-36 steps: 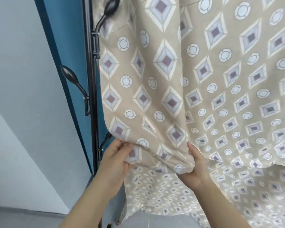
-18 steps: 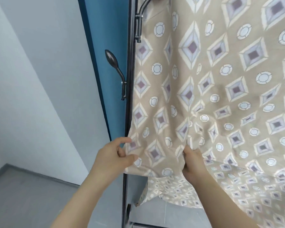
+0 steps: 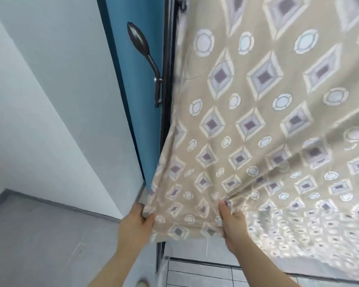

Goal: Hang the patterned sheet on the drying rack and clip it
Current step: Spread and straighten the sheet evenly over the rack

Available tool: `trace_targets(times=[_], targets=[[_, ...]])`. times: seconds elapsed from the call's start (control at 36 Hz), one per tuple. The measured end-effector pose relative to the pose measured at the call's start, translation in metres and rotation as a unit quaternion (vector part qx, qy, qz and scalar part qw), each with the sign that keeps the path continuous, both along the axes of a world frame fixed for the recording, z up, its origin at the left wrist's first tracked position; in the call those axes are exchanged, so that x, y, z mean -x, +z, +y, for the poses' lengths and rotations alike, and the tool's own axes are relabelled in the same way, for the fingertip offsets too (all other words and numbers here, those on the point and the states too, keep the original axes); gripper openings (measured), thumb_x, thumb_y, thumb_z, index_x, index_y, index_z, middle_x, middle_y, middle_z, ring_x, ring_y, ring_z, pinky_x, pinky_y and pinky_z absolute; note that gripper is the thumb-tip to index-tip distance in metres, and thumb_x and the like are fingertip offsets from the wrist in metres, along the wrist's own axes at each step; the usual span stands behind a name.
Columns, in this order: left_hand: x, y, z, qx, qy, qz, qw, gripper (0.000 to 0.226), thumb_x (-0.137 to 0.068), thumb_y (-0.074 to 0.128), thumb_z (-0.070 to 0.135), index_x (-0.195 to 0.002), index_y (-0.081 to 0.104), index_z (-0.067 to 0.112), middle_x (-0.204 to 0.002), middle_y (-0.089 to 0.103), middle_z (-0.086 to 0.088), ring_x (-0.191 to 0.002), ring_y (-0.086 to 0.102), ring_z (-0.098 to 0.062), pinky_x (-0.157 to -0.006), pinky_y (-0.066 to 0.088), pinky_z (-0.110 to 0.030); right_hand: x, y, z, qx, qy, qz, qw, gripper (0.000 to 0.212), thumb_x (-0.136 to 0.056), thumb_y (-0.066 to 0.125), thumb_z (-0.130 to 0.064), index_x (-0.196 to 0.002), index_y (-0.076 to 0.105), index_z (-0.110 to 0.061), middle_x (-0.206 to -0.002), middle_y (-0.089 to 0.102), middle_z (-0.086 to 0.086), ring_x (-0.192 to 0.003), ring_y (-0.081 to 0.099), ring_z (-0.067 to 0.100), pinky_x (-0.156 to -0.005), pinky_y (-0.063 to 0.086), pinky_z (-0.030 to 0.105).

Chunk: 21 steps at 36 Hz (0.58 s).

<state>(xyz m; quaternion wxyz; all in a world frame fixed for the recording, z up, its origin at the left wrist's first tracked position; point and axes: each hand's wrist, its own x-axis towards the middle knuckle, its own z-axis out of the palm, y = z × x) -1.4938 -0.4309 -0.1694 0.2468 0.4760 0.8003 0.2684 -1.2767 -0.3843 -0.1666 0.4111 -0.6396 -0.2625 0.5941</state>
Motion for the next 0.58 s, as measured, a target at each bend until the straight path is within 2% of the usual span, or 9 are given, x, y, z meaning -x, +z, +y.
trace_targets(times=[0.06,0.11,0.19,0.25,0.31,0.36,0.44,0.5,0.58], targets=[[0.0,-0.003,-0.002,0.046,0.0,0.015,0.999,0.031,-0.083,0.059,0.03,-0.065,0.034,0.025,-0.063,0.054,-0.001,-0.075,0.063,-0.03,-0.062,0.045,-0.029,-0.004,-0.014,-0.008,0.024,-0.01,-0.026,0.999,0.027,-0.091,0.058,-0.027,-0.09,0.062,0.0,-0.065,0.058,0.007,-0.055,0.054,0.022,-0.044,0.046,0.024],[-0.004,0.001,-0.005,0.061,-0.001,0.036,0.997,0.024,-0.071,0.056,0.044,-0.069,0.045,0.023,-0.069,0.057,-0.001,-0.073,0.064,-0.027,-0.065,0.052,-0.031,-0.008,-0.019,-0.014,0.038,-0.014,-0.036,0.999,0.028,-0.09,0.059,-0.026,-0.091,0.063,0.002,-0.075,0.062,0.013,-0.07,0.06,0.028,-0.067,0.053,0.042],[-0.016,0.004,-0.009,0.065,-0.042,-0.001,0.997,0.061,-0.051,0.052,0.065,-0.087,0.059,0.016,-0.089,0.055,-0.002,-0.095,0.058,-0.029,-0.078,0.047,-0.031,-0.014,-0.019,-0.017,0.046,-0.019,0.01,0.999,0.015,-0.089,0.06,-0.019,-0.084,0.064,-0.006,-0.071,0.067,0.009,-0.069,0.062,0.028,-0.073,0.052,0.039],[-0.032,0.012,-0.012,0.048,-0.06,-0.115,0.99,0.038,-0.062,0.075,0.044,-0.088,0.05,0.031,-0.091,0.051,0.011,-0.097,0.057,-0.016,-0.075,0.043,-0.018,-0.015,-0.018,-0.021,0.064,-0.022,0.074,0.995,0.011,-0.088,0.062,-0.017,-0.089,0.065,-0.006,-0.074,0.071,0.008,-0.074,0.065,0.027,-0.073,0.053,0.038],[-0.05,0.018,-0.011,0.027,-0.11,-0.222,0.968,0.052,-0.069,0.08,0.016,-0.09,0.04,0.041,-0.095,0.049,0.024,-0.089,0.053,0.013,-0.067,0.039,-0.002,-0.015,-0.019,-0.026,0.089,-0.019,0.128,0.988,0.024,-0.087,0.064,-0.02,-0.106,0.063,-0.006,-0.095,0.073,0.011,-0.09,0.067,0.028,-0.075,0.055,0.037],[-0.063,0.016,-0.009,0.021,-0.162,-0.27,0.949,0.065,-0.067,0.081,0.007,-0.1,0.038,0.042,-0.103,0.048,0.03,-0.087,0.048,0.027,-0.073,0.037,0.004,-0.017,-0.018,-0.03,0.101,-0.008,0.158,0.982,0.033,-0.085,0.064,-0.022,-0.114,0.062,-0.006,-0.102,0.071,0.01,-0.096,0.066,0.025,-0.072,0.054,0.032],[-0.077,0.008,-0.001,0.041,-0.193,-0.304,0.932,0.094,-0.051,0.089,0.024,-0.125,0.033,0.04,-0.119,0.05,0.028,-0.109,0.049,0.016,-0.096,0.042,-0.013,-0.023,-0.01,-0.037,0.077,0.065,0.198,0.975,0.039,-0.077,0.064,-0.024,-0.112,0.064,-0.007,-0.102,0.07,0.009,-0.091,0.064,0.021,-0.07,0.051,0.028],[-0.083,0.006,0.005,0.073,-0.193,-0.289,0.935,0.099,-0.043,0.086,0.039,-0.13,0.038,0.035,-0.118,0.058,0.023,-0.113,0.054,0.001,-0.099,0.044,-0.026,-0.028,-0.006,-0.041,0.048,0.12,0.208,0.97,0.047,-0.073,0.067,-0.026,-0.115,0.063,-0.007,-0.104,0.069,0.009,-0.091,0.065,0.02,-0.073,0.05,0.029],[-0.092,0.013,0.012,0.128,-0.196,-0.202,0.951,0.042,-0.051,0.076,0.046,-0.09,0.061,0.038,-0.092,0.067,0.013,-0.097,0.063,-0.01,-0.083,0.049,-0.022,-0.041,-0.002,-0.044,0.01,0.159,0.186,0.969,0.049,-0.076,0.068,-0.027,-0.121,0.06,-0.01,-0.114,0.067,0.009,-0.102,0.064,0.022,-0.078,0.051,0.029]])
